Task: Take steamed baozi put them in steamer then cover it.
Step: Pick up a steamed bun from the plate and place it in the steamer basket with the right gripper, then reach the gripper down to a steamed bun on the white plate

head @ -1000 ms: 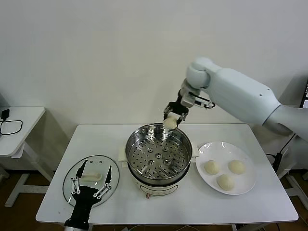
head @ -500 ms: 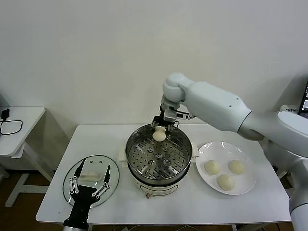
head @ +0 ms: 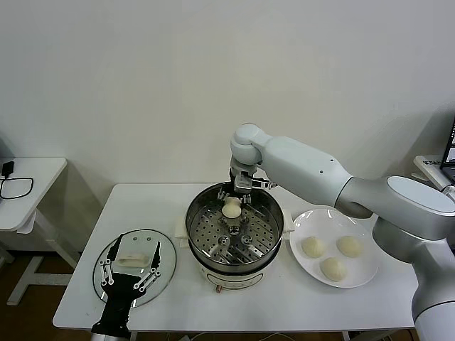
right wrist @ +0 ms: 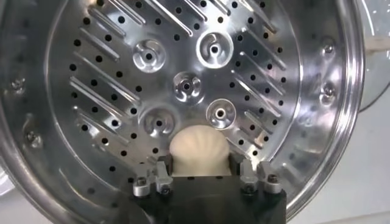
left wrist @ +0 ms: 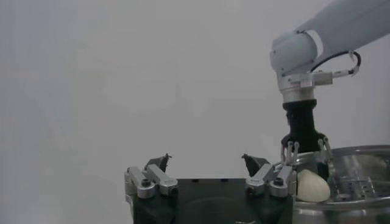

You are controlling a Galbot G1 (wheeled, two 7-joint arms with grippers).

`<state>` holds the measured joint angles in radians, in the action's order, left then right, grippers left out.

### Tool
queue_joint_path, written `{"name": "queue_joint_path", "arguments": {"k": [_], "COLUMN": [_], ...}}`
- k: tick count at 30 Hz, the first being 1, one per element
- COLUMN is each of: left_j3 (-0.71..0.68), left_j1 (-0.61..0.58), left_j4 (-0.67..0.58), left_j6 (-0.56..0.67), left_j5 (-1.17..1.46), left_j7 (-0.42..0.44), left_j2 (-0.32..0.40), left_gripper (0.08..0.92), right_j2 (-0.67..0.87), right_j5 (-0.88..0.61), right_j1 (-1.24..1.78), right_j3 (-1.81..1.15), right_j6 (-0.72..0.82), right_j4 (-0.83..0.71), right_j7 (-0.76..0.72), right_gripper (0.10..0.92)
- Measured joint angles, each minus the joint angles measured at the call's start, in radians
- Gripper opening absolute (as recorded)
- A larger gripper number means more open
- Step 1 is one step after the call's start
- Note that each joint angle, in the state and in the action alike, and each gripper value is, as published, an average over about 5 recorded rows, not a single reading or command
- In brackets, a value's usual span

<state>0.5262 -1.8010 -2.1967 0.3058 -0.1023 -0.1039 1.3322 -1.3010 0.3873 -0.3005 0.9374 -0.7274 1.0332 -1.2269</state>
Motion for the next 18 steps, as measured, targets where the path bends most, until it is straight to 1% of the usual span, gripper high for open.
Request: {"name": "queue_joint_path", "arguments": {"k": [3,8,13,18], "left_j3": [0.001,0.0,-0.005,-0.011], "left_j1": [0.0,0.0,0.001,0.003], "left_j4": [-0.001,-0.001,-0.001,-0.003], "left_j6": [0.0,0.0,-0.001,0.0], "left_j5": [0.0,0.0,0.0,0.0], "left_j7": [-0.001,-0.002,-0.002,-0.002], "left_j2": [0.0,-0.001,-0.005,-0.01], "left_gripper": [0.823,0.823,0.823,0.823], "right_j2": [0.009,0.044,0.105,0.179], "right_j5": [-0.011,-0.079,-0.21,-0.384], "right_j1": [-0.006,-0.037,-0.108,-0.198], "right_j3": [-0.003,-0.002,0.024,0.088], "right_j6": [0.009,0.049,0.145,0.297], "right_j4": [0.011,0.043,0.06,0.052], "right_j7": [-0.003,-0.023,-0.049,-0.059], "right_gripper": [0.816,0.822,0.823,0.823]}}
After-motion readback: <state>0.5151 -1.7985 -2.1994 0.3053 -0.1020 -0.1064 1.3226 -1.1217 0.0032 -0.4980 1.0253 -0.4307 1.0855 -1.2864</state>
